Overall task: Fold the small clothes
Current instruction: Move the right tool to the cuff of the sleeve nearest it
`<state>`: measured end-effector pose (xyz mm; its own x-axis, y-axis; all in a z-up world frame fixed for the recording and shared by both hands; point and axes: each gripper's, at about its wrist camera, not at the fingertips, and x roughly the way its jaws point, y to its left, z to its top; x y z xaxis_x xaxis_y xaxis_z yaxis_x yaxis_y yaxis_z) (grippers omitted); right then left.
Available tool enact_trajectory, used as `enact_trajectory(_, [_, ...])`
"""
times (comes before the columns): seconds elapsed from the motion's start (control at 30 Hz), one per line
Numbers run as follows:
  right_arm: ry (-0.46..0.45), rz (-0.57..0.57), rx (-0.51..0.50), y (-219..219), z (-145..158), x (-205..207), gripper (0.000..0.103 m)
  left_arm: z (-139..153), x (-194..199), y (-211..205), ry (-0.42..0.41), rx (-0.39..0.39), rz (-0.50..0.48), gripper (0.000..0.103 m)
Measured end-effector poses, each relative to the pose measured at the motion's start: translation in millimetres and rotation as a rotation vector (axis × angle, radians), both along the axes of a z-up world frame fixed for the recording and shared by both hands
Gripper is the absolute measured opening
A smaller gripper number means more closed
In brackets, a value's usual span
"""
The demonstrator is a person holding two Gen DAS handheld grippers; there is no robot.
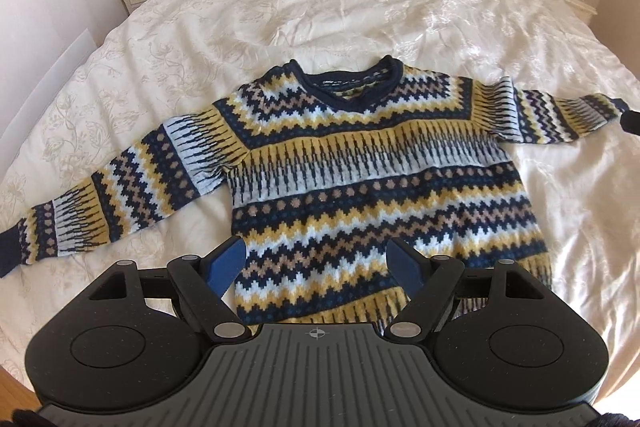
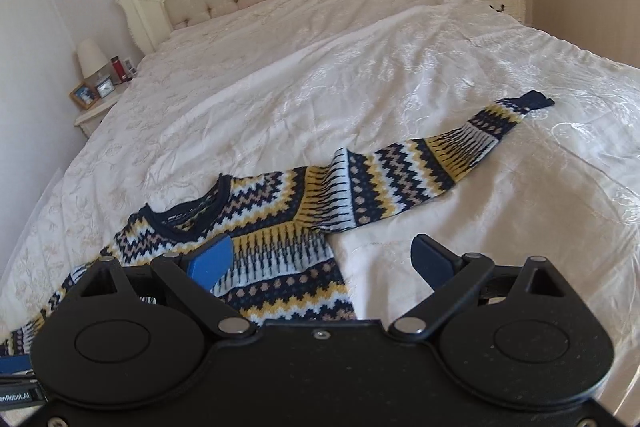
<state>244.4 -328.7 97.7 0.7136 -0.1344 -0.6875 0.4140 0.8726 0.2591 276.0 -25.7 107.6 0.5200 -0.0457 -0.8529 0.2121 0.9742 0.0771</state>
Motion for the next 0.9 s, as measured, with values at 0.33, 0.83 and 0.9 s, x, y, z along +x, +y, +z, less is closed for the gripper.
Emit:
enact_trajectory(0.33, [0.082,-0.106,0.059,-135.7,-30.1,29.4,0.086,-3.0,10.1,-60.2,0.013,0.038,0.049,0.077])
enact_trajectory(0.83, [0.15,-0.196,0.164,-308.5,-89.8,108.6,0.077,-13.0,23.9,-125.2,0.06,0.114,0.244,0.077])
enact_trajectory(0.9, [0.157,-0.21,0.194,-320.8,-100.4,113.3,0.076,-14.2,27.5,-129.9,0.072,0.123,0.255,0.077])
